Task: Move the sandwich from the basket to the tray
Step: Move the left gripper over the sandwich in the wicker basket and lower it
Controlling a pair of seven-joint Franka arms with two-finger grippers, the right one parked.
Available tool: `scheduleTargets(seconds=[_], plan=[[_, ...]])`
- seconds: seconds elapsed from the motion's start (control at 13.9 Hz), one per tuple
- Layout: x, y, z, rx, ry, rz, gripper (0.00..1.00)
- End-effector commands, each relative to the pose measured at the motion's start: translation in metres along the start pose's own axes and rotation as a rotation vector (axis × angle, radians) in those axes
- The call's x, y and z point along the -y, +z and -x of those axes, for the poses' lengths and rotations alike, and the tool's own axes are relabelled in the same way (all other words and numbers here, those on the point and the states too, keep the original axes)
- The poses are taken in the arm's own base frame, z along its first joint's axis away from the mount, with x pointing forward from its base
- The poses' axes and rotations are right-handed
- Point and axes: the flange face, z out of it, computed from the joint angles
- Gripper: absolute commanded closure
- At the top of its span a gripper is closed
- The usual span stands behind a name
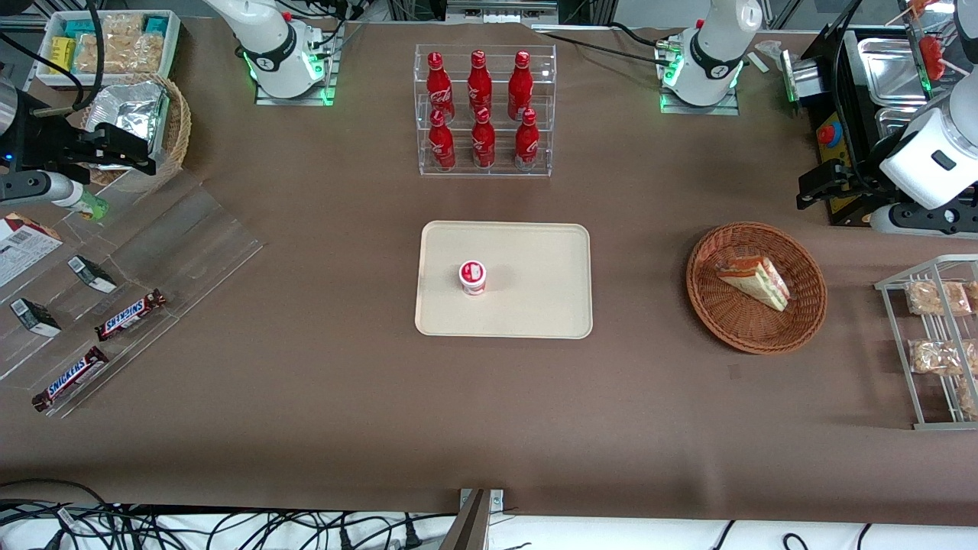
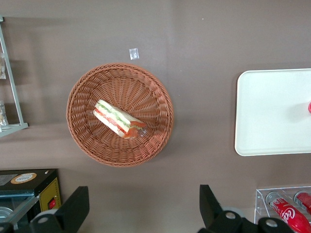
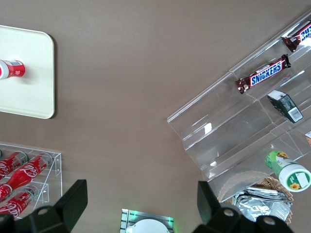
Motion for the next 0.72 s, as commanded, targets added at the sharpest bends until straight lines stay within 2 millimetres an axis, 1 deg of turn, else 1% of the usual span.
scheduleTargets(seconds=[0.0, 0.07, 0.22, 0.36, 0.43, 0.5, 0.65], plan=[[0.0, -0.006, -0.003, -0.012, 0.016, 0.005, 0.0], [0.001, -0.005, -0.004, -0.011, 0.014, 0.002, 0.0], [0.008, -0.003, -0.006, -0.011, 0.012, -0.069, 0.0], [0.011, 0.009, -0.011, -0.017, -0.006, -0.085, 0.0], [0.014, 0.023, -0.013, 0.001, -0.031, -0.087, 0.0], [0.024, 0.038, -0.015, 0.006, -0.067, -0.087, 0.0], [0.05, 0.07, -0.017, 0.005, -0.169, -0.083, 0.0]])
